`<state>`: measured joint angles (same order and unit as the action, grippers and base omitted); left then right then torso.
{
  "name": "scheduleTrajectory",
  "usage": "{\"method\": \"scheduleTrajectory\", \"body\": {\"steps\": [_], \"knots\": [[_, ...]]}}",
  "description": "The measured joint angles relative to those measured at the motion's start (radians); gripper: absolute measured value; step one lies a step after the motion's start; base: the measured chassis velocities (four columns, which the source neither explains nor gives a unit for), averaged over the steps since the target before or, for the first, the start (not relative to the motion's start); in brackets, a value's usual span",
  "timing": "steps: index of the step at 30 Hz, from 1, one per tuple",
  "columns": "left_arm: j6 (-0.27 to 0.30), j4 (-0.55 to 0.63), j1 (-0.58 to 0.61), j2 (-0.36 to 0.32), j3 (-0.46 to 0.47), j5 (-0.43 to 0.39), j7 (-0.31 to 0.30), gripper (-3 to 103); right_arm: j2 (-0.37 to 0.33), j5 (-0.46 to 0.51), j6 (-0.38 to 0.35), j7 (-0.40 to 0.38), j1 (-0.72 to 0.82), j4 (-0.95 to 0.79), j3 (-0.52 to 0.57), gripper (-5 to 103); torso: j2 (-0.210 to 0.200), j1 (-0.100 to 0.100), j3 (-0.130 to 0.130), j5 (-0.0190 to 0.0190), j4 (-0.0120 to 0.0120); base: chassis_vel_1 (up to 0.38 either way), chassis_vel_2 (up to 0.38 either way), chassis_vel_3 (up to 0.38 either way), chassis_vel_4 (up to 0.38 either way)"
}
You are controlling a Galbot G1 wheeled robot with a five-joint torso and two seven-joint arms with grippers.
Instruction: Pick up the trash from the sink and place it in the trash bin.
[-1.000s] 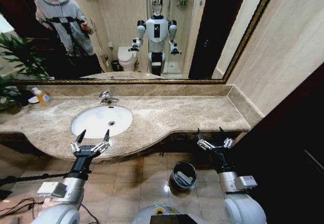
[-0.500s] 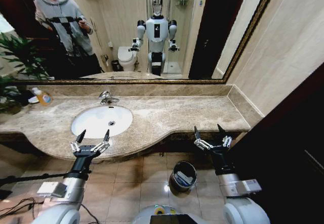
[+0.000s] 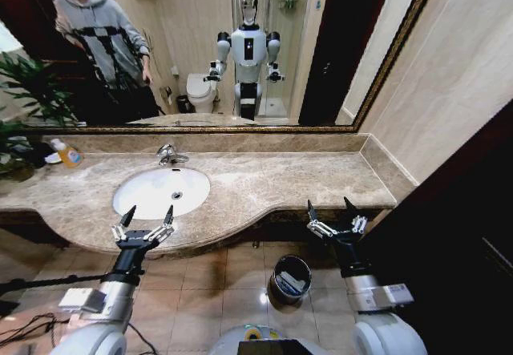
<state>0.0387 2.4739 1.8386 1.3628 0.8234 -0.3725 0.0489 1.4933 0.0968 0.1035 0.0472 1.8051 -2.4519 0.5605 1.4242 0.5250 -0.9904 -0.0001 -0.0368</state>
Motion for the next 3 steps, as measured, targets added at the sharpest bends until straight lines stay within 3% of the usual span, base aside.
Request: {"method": "scheduleTrajectory", "body": {"steps": [3], "knots": [[0.000, 0.000, 0.000, 0.000, 0.000, 0.000, 0.000, 100, 0.000, 0.000, 0.000, 0.000, 0.000, 0.001, 0.000, 100, 0.000, 0.000, 0.000, 0.0000, 0.0000, 0.000, 0.000, 0.000, 0.000]]}}
